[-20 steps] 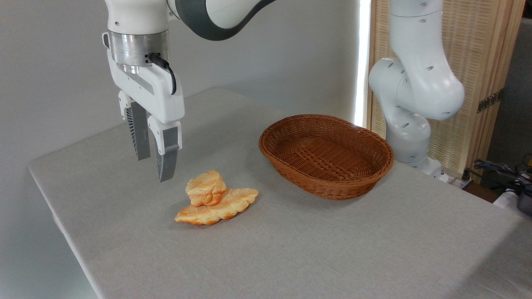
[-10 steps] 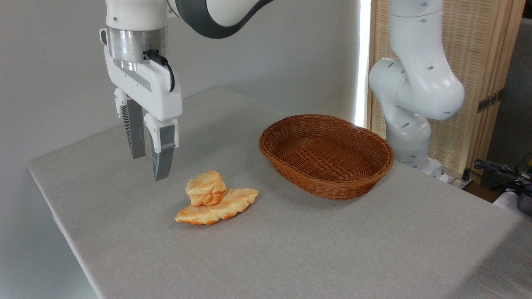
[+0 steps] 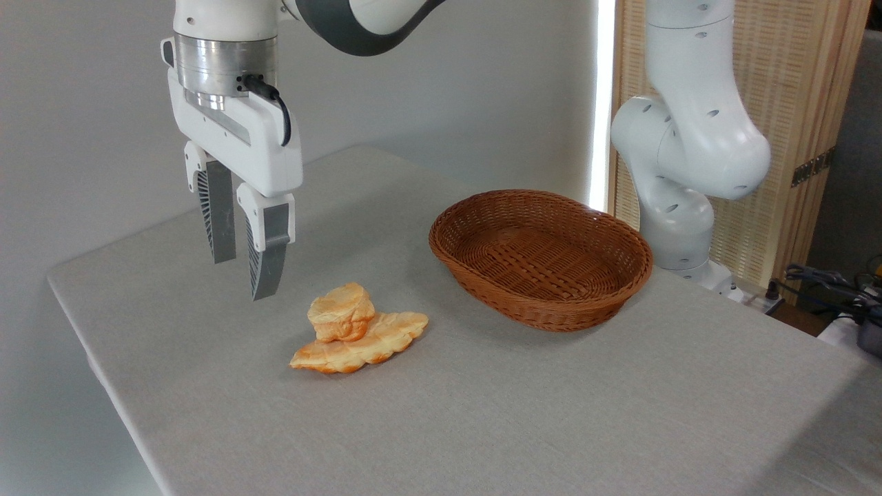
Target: Put bread into the basket
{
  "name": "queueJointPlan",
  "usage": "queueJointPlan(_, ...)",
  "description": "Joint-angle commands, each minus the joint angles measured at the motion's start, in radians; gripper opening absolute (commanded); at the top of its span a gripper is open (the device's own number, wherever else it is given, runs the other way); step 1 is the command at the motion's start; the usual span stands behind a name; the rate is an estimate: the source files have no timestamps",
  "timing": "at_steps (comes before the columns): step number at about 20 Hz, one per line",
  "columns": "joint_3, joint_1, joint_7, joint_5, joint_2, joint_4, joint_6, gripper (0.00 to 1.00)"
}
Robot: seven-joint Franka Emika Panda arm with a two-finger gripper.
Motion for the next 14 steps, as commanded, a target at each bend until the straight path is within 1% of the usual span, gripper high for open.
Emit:
queueJointPlan(1, 0.014, -0.003, -0.004, -0.002, 0.002, 0.011, -0.016, 1.00)
queueJointPlan(3, 0.014, -0.003, 0.000, -0.002, 0.002, 0.014, -0.047, 1.00)
queueJointPlan(14, -0.006, -0.010, 0.005, -0.005, 0.010, 0.005, -0.081, 1.00)
